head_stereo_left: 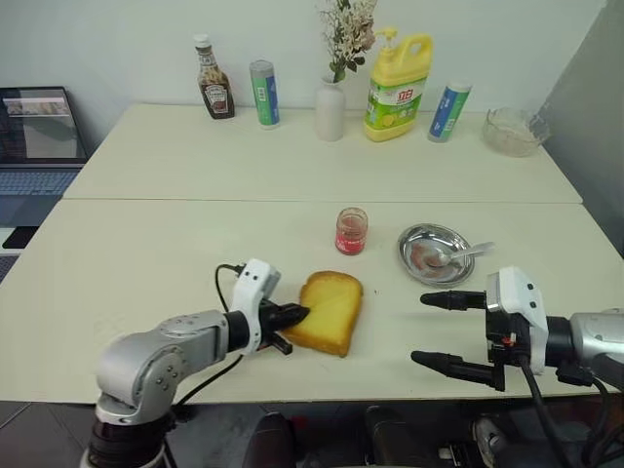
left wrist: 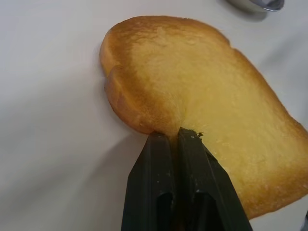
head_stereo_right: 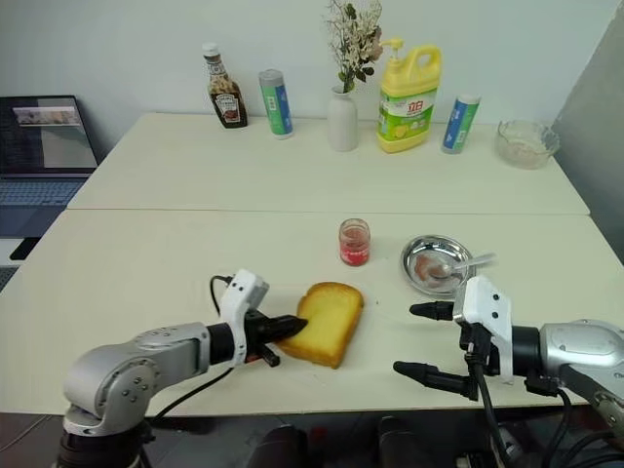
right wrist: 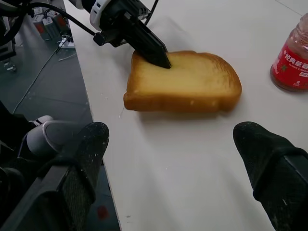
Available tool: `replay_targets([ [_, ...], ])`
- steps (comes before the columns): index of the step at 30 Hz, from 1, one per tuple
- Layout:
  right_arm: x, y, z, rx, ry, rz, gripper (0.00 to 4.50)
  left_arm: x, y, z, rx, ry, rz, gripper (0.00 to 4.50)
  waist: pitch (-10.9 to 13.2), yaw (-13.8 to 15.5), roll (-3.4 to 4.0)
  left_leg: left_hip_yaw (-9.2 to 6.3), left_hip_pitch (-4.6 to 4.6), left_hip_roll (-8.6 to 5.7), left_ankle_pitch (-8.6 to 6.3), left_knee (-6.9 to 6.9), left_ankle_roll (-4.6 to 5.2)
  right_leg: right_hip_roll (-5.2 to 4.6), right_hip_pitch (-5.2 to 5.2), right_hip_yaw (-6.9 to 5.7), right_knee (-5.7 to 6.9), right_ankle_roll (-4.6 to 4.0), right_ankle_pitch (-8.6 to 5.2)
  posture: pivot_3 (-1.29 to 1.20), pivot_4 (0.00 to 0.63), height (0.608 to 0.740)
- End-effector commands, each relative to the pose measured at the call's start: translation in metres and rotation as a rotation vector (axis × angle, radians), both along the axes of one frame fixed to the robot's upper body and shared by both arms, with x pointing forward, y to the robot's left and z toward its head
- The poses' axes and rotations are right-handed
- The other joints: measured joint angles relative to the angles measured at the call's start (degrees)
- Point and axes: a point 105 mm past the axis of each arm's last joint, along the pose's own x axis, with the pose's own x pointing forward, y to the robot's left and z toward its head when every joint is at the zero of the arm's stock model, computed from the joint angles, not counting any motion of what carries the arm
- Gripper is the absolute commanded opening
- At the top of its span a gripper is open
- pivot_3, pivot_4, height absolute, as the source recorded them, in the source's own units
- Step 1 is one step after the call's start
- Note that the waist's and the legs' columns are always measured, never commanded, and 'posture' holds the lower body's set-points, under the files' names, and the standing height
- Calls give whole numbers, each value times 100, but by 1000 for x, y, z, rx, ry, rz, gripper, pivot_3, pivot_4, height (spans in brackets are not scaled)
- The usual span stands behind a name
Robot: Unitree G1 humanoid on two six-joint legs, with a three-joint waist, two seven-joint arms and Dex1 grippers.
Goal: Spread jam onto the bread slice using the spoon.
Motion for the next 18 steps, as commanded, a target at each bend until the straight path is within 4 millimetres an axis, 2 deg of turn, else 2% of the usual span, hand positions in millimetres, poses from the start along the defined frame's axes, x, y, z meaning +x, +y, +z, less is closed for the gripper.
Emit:
replay_targets([
  [1, -2, 3, 5, -12, -40, 32, 4500, 0, 1, 7, 25, -51, 7, 15, 0, 0, 0, 0, 1, 0, 0, -1, 0, 0, 0, 0, 0, 0, 0, 0, 150, 740],
  [6, -1, 4, 5, -8, -47, 36, 4500, 4, 5, 7, 52, -91, 55, 15, 0, 3, 0, -1, 1, -1, 0, -1, 0, 0, 0, -1, 0, 0, 0, 0, 150, 740],
  [9, 0, 3, 5, -7, -49, 35, 4500, 0, 10, 6, 44, -77, 93, 788, 0, 0, 0, 1, 0, -1, 0, -1, 0, 0, 0, 1, -1, 0, 0, 0, 150, 740],
  [15, 0, 3, 4, -5, -49, 37, 4500, -9, 19, 7, 36, -71, 148, 2766, 0, 4, 0, 0, -1, 0, 0, -2, 0, 0, 0, 0, -5, 0, 0, 0, 150, 740],
  [18, 0, 3, 4, 1, -48, 44, 4500, -12, 24, 16, 10, -107, 164, 3783, 0, 4, 0, 0, 0, 0, 0, -1, 0, -1, 0, 0, -4, 0, 0, 0, 150, 740],
])
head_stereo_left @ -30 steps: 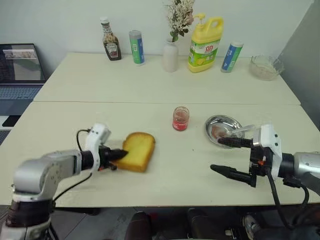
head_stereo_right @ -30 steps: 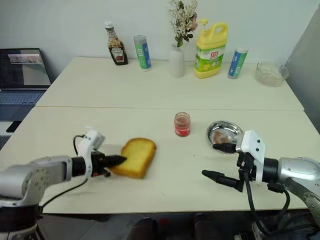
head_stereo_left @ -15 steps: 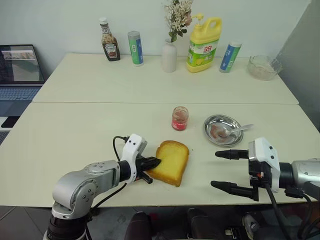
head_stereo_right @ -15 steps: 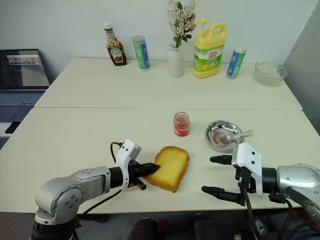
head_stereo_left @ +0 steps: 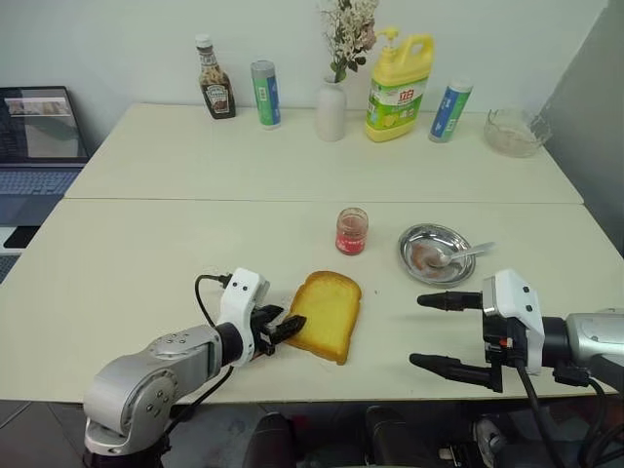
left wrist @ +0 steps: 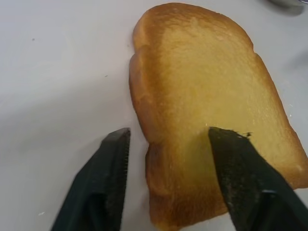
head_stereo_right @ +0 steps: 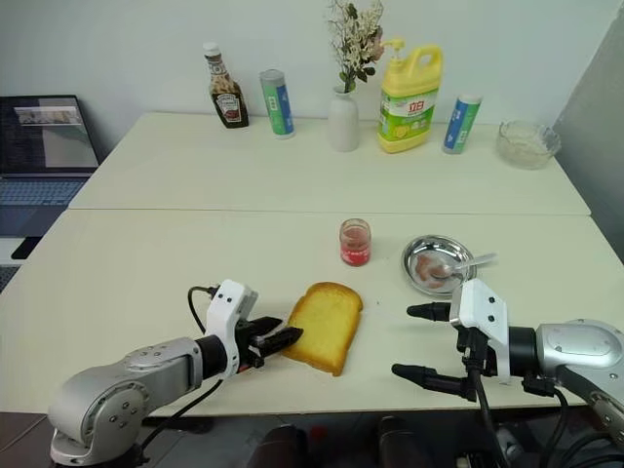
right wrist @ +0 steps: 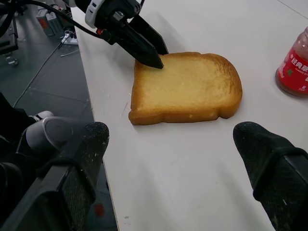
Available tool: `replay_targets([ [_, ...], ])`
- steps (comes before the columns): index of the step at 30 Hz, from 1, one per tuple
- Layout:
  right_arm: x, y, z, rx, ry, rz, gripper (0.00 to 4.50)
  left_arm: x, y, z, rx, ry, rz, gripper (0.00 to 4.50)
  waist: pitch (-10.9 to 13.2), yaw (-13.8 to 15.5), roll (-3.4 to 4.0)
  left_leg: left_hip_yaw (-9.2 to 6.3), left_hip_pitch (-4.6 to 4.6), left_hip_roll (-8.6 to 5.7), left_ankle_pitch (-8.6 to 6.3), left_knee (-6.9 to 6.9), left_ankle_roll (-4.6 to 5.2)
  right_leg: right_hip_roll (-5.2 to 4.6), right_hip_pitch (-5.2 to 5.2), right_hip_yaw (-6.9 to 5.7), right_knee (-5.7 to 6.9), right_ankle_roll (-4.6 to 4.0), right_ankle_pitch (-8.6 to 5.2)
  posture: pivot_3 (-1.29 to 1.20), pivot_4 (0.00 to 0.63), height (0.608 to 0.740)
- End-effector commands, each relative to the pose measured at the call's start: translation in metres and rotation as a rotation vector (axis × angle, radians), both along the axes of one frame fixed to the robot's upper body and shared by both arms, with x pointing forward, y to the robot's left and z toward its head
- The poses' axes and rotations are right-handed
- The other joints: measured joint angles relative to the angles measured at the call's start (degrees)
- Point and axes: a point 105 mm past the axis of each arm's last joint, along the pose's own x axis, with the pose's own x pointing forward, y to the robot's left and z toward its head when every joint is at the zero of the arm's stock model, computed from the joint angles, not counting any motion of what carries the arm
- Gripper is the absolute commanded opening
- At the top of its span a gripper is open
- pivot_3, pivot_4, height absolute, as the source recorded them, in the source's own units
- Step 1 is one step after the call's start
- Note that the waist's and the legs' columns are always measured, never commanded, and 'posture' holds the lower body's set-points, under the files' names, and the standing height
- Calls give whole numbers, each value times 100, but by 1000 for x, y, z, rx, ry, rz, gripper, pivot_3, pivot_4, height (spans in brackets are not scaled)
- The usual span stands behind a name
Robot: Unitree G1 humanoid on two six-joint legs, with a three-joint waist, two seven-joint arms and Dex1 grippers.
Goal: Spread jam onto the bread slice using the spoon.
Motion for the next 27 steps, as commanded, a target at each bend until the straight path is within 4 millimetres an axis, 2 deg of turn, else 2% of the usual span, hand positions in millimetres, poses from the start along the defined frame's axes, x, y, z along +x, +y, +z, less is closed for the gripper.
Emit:
replay_targets([
  [1, 0, 1, 5, 11, -29, 25, 4500, -4, 5, 22, -21, -101, 8, 4115, 0, 0, 0, 0, 0, 0, 0, 0, 0, 0, 0, 0, 0, 0, 0, 0, 150, 740],
  [2, 0, 1, 6, 13, -30, 25, 4500, -5, 7, 25, -21, -114, 14, 4448, 0, -1, 0, -1, 0, 0, 0, 0, 0, 0, 0, 0, 0, 0, 0, 0, 150, 740],
  [6, 2, 0, 6, 29, -43, 19, 4500, -20, 18, 31, -26, -122, -13, 4480, 1, -8, -1, 1, 1, 2, 0, -2, 0, 0, -1, 1, 0, -1, -1, 0, 150, 740],
  [8, 8, -2, 11, 61, -70, -21, 4500, -26, 26, 35, 13, -128, -121, 4480, 1, -8, -2, 1, 1, 4, 0, -3, 0, 1, -2, 1, -1, -2, -2, 0, 150, 740],
  [12, 28, -13, 31, 162, -182, -170, 4500, 11, 35, 83, 46, -387, -251, 4480, 6, 82, 7, -6, 6, -2, 2, 1, 1, -1, -2, -10, 3, -28, -8, 0, 150, 740],
  [15, 36, -30, 37, 213, -239, -327, 4500, 26, 15, 115, 88, -553, -420, 4480, 2, 141, 0, 0, 1, -4, 6, 8, 6, -2, 7, -6, -15, -45, -6, 0, 150, 740],
  [19, 40, -57, 32, 277, -277, -560, 4500, 20, -12, 140, 14, -621, -619, 4480, 1, 131, -1, 22, -10, -8, 0, -2, 3, -9, 11, 10, -47, -1, 18, 0, 150, 740],
  [23, 45, -82, 20, 407, -242, -793, 4500, 13, -25, 140, 81, -634, -787, 4480, 2, 93, 2, 12, -20, 4, -7, -18, -4, 1, -14, 2, -32, -20, 11, 0, 150, 740],
  [27, 52, -95, 5, 529, -155, -930, 4500, 5, -38, 142, 93, -654, -916, 4480, 3, 15, 16, 6, -13, 10, -7, -24, -3, 11, -13, -1, -23, -28, 7, 0, 150, 740],
])
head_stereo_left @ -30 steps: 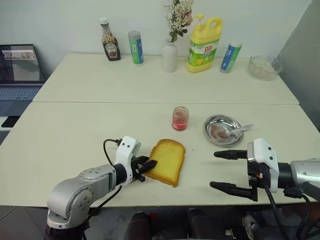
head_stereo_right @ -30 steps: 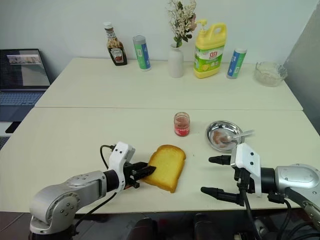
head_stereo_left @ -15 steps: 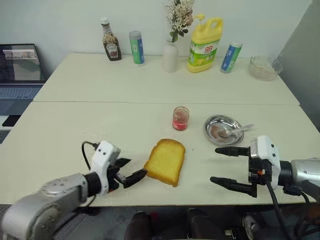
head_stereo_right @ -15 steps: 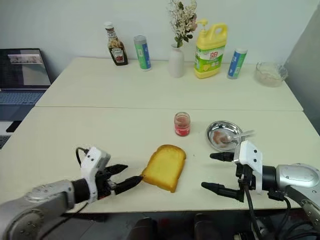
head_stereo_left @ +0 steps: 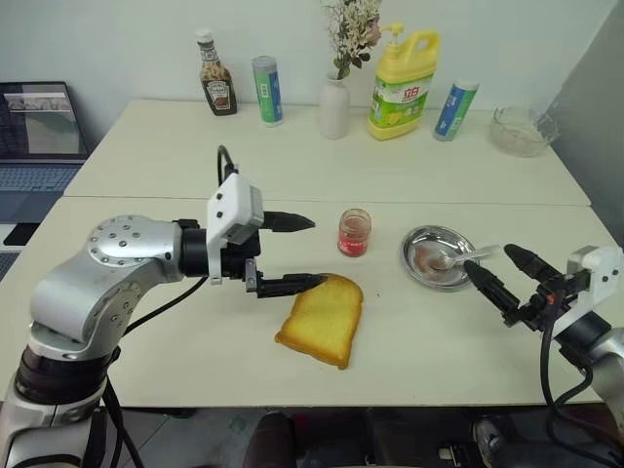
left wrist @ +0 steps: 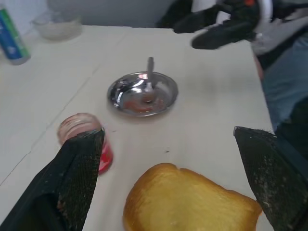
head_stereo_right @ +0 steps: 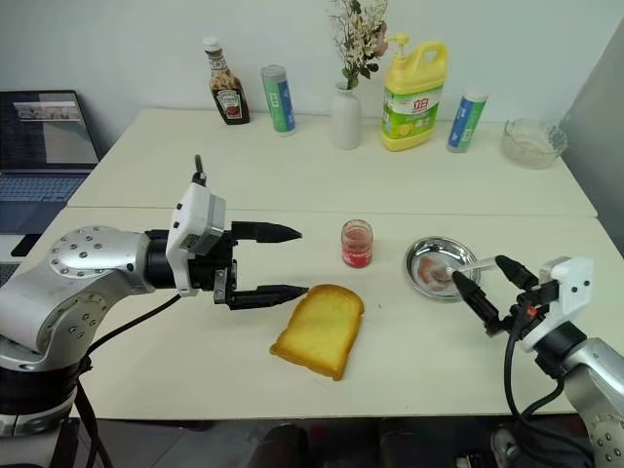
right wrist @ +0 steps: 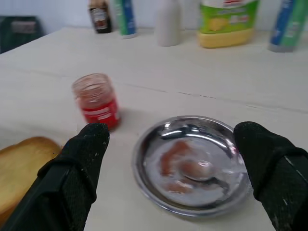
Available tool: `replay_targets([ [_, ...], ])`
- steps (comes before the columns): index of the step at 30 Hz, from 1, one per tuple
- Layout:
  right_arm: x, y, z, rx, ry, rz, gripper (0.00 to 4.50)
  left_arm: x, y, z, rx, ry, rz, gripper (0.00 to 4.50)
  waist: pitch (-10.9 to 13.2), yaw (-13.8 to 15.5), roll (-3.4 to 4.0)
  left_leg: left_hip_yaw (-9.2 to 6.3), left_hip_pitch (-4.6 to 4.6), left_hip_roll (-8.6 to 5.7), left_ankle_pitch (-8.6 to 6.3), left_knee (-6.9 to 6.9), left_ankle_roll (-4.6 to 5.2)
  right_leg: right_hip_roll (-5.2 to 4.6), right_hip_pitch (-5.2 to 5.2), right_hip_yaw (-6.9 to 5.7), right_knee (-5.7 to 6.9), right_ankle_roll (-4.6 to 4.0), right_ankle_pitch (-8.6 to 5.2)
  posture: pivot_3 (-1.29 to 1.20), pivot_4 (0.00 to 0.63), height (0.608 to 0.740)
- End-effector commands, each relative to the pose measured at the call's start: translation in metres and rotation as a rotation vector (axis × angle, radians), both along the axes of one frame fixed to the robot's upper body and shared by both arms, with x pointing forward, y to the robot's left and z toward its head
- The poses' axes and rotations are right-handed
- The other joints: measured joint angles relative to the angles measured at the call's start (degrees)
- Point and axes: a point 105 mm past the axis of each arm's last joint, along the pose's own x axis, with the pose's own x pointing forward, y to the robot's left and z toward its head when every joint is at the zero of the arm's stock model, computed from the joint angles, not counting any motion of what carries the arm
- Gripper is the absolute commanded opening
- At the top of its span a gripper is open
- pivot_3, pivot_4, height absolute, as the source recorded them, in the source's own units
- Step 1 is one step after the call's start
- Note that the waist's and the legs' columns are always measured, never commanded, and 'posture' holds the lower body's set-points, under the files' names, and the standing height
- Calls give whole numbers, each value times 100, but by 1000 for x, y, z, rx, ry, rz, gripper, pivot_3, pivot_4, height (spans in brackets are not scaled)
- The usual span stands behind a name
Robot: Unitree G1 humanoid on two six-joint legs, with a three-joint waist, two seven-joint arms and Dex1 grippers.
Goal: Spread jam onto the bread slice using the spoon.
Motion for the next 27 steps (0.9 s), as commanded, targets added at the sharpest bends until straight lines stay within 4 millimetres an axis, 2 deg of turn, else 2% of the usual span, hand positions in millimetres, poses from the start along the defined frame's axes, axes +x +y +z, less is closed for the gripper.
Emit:
replay_targets([
  [1, 6, -13, -2, 145, 2, -100, 4500, -12, -13, 7, 44, -64, -130, 4480, 0, -27, -1, -1, 1, 1, 0, 2, 0, 2, 2, -1, 0, 2, -1, 0, 150, 740],
  [4, 21, -38, -14, 275, 33, -242, 4500, -12, -20, 3, 69, -94, -162, 4480, 1, -56, 2, 6, 2, 0, 0, 10, 0, 1, 5, 7, -2, 10, -5, 0, 150, 740],
  [9, 47, -59, -36, 385, 87, -337, 4500, -14, -28, -4, 67, -106, -174, 4480, 1, -53, 4, 11, 5, -3, 2, 16, 3, 0, 7, 13, -1, 19, 1, 0, 150, 740],
  [19, 89, -59, -57, 557, 199, -279, 4500, -17, -35, -12, 65, -104, -189, 4480, 3, -55, 12, 10, 3, -1, 2, 10, 4, 4, 4, 13, -2, 2, 8, 0, 150, 740],
  [27, 113, -47, -58, 630, 226, -194, 4500, -16, -35, -14, 67, -99, -186, 4480, 3, -55, 14, 9, 3, 0, 2, 10, 4, 5, 4, 12, -1, 0, 9, 0, 150, 740],
])
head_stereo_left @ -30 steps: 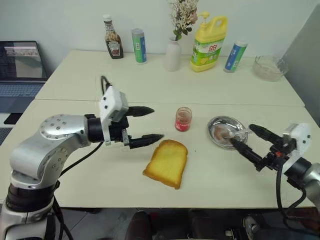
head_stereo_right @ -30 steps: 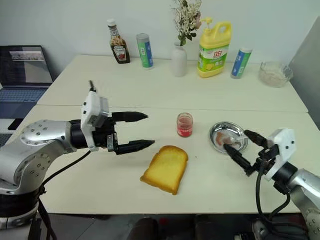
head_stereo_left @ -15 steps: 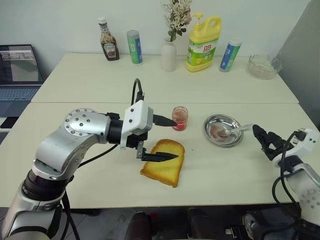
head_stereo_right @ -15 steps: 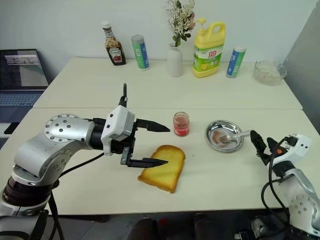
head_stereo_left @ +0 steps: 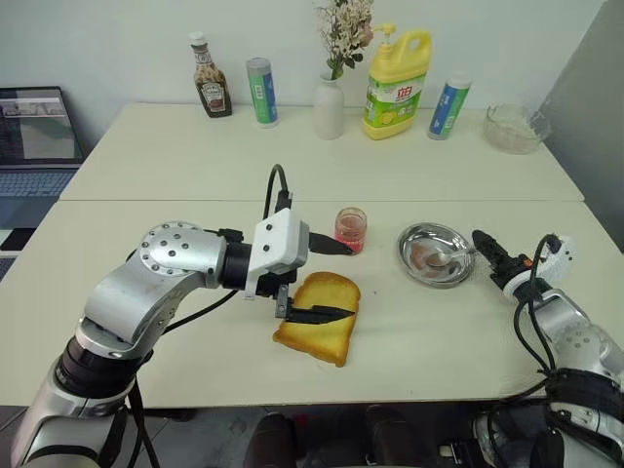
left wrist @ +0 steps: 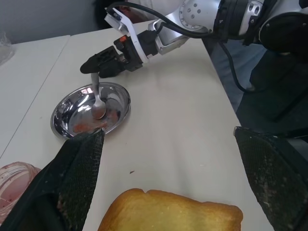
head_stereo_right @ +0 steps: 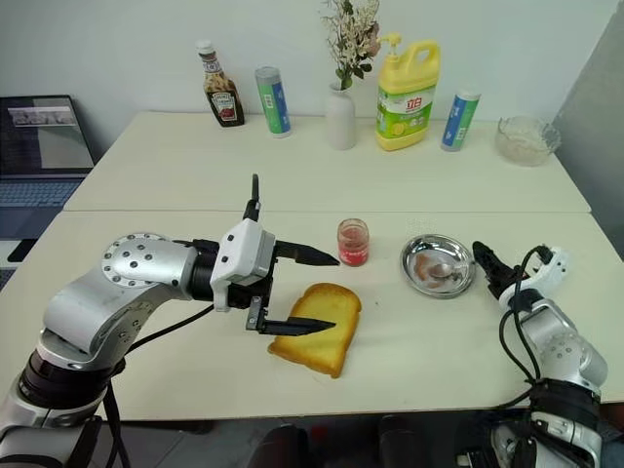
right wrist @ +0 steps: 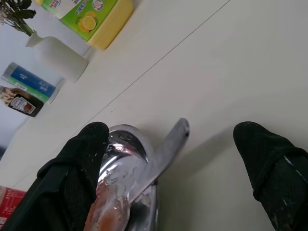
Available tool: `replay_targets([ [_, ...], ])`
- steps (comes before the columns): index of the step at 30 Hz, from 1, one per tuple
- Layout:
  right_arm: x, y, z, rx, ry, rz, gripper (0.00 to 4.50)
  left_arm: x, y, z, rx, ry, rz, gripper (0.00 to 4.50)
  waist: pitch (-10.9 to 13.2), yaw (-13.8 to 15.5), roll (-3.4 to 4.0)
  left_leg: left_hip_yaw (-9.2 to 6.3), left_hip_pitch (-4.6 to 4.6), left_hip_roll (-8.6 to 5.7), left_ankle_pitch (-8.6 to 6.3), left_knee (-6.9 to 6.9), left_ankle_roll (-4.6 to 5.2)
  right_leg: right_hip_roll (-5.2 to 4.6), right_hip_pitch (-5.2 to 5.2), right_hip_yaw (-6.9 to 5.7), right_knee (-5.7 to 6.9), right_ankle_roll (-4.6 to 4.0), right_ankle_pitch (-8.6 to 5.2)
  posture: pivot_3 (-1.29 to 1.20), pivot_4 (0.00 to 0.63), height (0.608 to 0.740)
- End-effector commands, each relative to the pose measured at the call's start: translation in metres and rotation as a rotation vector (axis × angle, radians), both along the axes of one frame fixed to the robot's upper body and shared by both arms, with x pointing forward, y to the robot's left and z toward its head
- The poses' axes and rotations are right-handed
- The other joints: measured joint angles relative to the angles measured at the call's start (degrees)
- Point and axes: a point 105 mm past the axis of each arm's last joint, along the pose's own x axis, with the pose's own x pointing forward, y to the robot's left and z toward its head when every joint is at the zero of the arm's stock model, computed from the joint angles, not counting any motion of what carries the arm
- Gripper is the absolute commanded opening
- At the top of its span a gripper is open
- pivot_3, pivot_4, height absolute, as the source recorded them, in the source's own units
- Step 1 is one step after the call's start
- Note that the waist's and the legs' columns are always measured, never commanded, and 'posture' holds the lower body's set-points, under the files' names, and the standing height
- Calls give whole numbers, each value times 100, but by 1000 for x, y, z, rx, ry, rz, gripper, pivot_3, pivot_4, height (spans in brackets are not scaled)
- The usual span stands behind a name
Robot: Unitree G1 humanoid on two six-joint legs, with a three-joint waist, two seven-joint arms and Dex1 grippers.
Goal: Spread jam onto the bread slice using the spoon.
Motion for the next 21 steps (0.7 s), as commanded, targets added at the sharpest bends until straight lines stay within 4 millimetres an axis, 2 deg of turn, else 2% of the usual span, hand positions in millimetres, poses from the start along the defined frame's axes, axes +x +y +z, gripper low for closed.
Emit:
replay_targets([
  [1, 7, 1, 8, 8, -31, 32, 4500, -4, -1, 4, -1, -36, -19, 4480, 0, 0, 0, 0, 0, 0, 0, 0, 0, 0, 0, 0, -1, 0, 0, 0, 150, 740],
  [5, 9, 3, 5, 20, -29, 47, 4500, -3, 2, 2, 7, -34, -10, 4480, 0, -4, 0, 2, 1, 0, 0, 1, 0, 0, 0, 2, 0, 0, 1, 0, 150, 740],
  [8, 7, 4, 7, 38, -43, 56, 3935, -1, 2, 2, 6, -36, -4, 4500, 0, -3, 1, 1, 1, 1, 0, 1, 0, 1, 0, 1, 1, 0, 0, 0, 150, 740],
  [18, 5, 3, 14, 79, -84, 66, 180, 4, 3, -1, 6, -34, 1, 4500, 0, 0, 2, 0, 1, 1, 0, 1, 0, 1, 1, 0, 0, 1, 0, 0, 150, 740],
  [19, 5, 3, 15, 81, -89, 66, 31, 5, 3, -2, 6, -34, 4, 4500, -2, 0, 4, 0, 2, 1, 0, 2, 0, 1, 3, 0, 0, 2, 0, 0, 150, 740],
  [21, 3, 2, 19, 89, -105, 68, 31, 7, 4, -3, 4, -33, 15, 4500, -2, 3, 3, 0, 3, 1, 0, 3, 0, 0, 6, -1, 0, 4, -1, 0, 150, 740],
])
